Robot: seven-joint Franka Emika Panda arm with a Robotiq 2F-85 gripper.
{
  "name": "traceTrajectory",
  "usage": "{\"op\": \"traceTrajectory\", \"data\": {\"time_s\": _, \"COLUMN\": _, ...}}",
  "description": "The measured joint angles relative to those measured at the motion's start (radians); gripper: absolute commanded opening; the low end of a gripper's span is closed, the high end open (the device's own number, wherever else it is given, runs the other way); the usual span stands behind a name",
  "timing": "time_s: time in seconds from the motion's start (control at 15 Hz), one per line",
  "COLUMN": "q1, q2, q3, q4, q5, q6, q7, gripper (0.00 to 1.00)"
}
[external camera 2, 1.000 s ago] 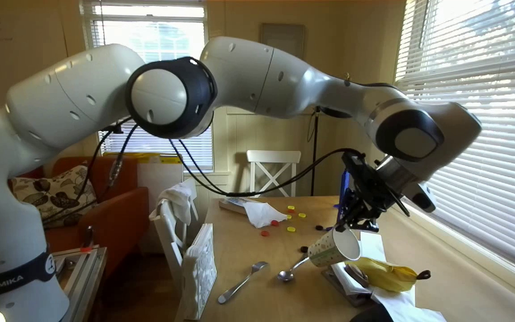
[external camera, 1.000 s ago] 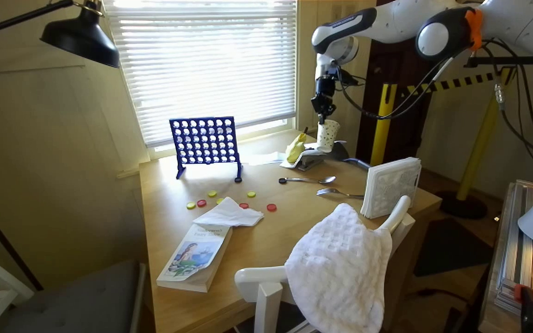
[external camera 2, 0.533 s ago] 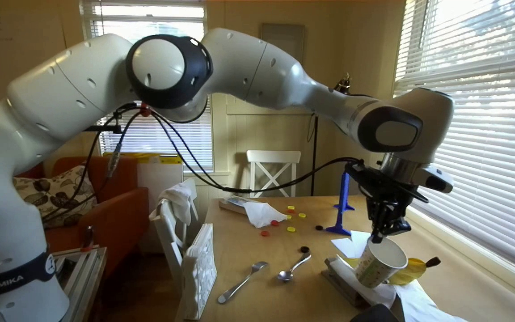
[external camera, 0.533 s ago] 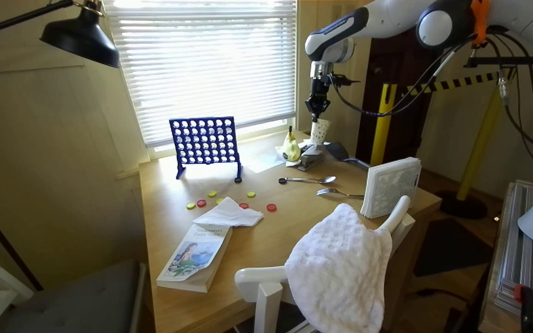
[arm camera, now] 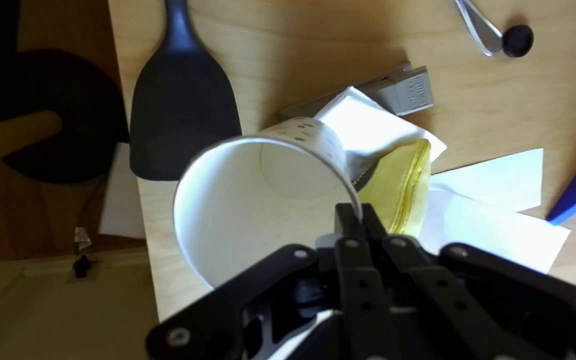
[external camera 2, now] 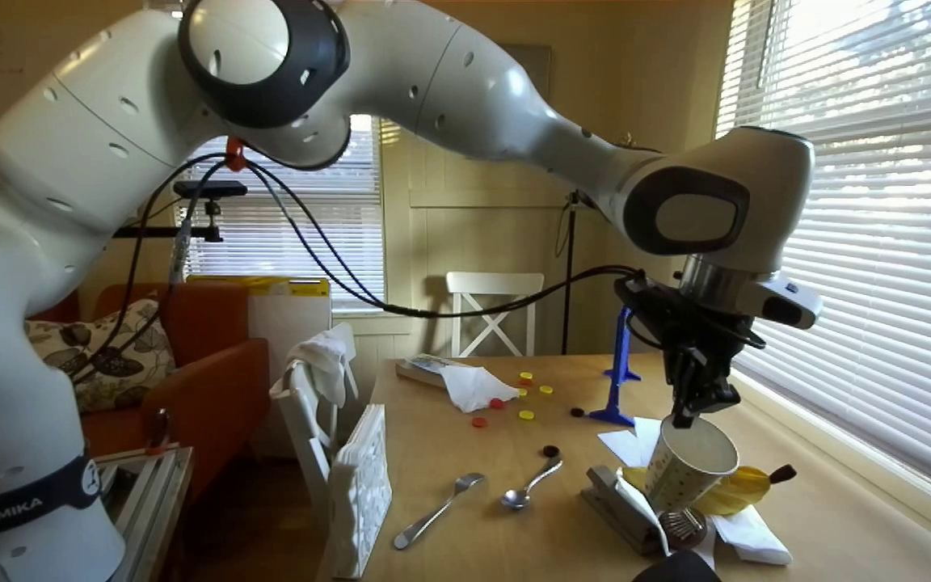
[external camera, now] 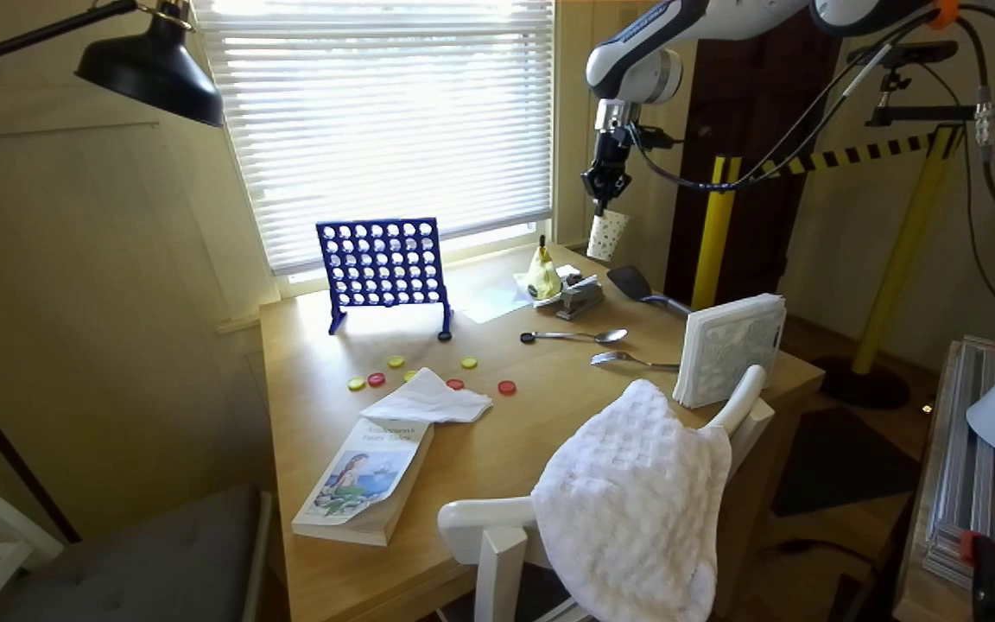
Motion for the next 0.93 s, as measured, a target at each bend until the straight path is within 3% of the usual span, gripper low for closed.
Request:
{"op": "traceTrajectory", "data": {"time_s": 0.27, "q1": -0.026, "q2": 0.003, "q3": 0.033, "q4": 0.002, "q5": -0.014, "q6": 0.008, "q7": 0.002, "gripper": 0.01}}
{"op": "traceTrajectory", "data": {"time_s": 0.47, "q1": -0.033, "q2": 0.004, "q3": 0.071, "q4": -0.002, "q5": -0.117, "q6": -0.013, "q7": 0.054, "gripper": 0.01}}
{"op": "traceTrajectory", "data": {"time_s": 0.73, "q1": 0.037, "q2": 0.003, "q3": 0.077, "q4": -0.026, "q5": -0.288, "q6": -0.043, "q7": 0.215, "gripper": 0.01}}
{"op": "traceTrajectory", "data": {"time_s": 0.93, "q1": 0.097, "q2": 0.001, "q3": 0.082, "q4": -0.059, "q5": -0.365, "q6": -0.001, "q7": 0.292, "gripper": 0.01}}
